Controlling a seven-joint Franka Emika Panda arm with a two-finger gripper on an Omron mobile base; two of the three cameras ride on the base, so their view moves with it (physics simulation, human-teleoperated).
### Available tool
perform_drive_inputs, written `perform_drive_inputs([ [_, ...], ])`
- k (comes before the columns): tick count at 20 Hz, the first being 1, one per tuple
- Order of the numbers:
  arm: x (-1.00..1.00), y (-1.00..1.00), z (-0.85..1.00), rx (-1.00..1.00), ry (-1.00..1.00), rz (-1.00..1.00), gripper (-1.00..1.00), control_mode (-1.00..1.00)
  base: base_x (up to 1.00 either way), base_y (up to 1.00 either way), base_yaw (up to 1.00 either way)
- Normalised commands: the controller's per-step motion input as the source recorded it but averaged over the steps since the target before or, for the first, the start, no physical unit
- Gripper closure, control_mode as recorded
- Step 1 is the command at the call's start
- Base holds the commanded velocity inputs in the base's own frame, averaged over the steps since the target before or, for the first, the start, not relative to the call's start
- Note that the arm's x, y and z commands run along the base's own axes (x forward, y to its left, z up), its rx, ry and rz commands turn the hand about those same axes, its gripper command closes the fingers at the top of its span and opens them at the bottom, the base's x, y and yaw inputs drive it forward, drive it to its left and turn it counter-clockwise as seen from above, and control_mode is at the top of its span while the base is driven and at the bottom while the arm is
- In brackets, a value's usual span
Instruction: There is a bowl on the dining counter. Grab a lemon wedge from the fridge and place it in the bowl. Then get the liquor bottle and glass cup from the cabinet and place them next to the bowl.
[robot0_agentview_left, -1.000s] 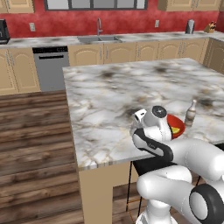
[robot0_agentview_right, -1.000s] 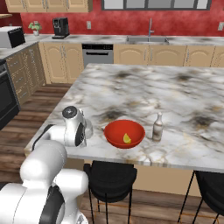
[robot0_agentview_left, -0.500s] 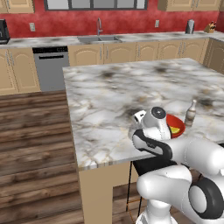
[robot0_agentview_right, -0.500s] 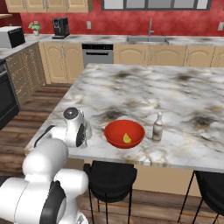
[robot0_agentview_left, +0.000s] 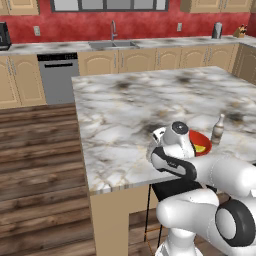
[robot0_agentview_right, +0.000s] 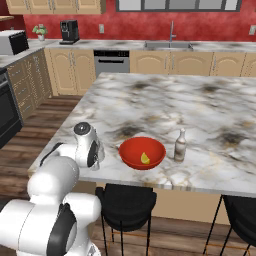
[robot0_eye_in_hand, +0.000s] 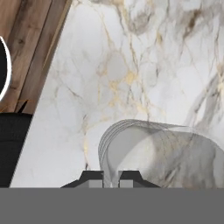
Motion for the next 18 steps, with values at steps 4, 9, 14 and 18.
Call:
perform_drive_inputs([
  [4,0.0,0.0,0.0,0.0,0.17,0.0,1.0,-1.0,0.0,0.0,0.0],
  [9,0.02,0.0,0.0,0.0,0.2,0.0,-1.0,-1.0,0.0,0.0,0.0],
  [14,0.0,0.0,-0.08,0.0,-0.01,0.0,-1.0,-1.0,0.0,0.0,0.0],
  [18,-0.02,0.0,-0.08,0.0,-0.12,0.0,-1.0,-1.0,0.0,0.0,0.0],
])
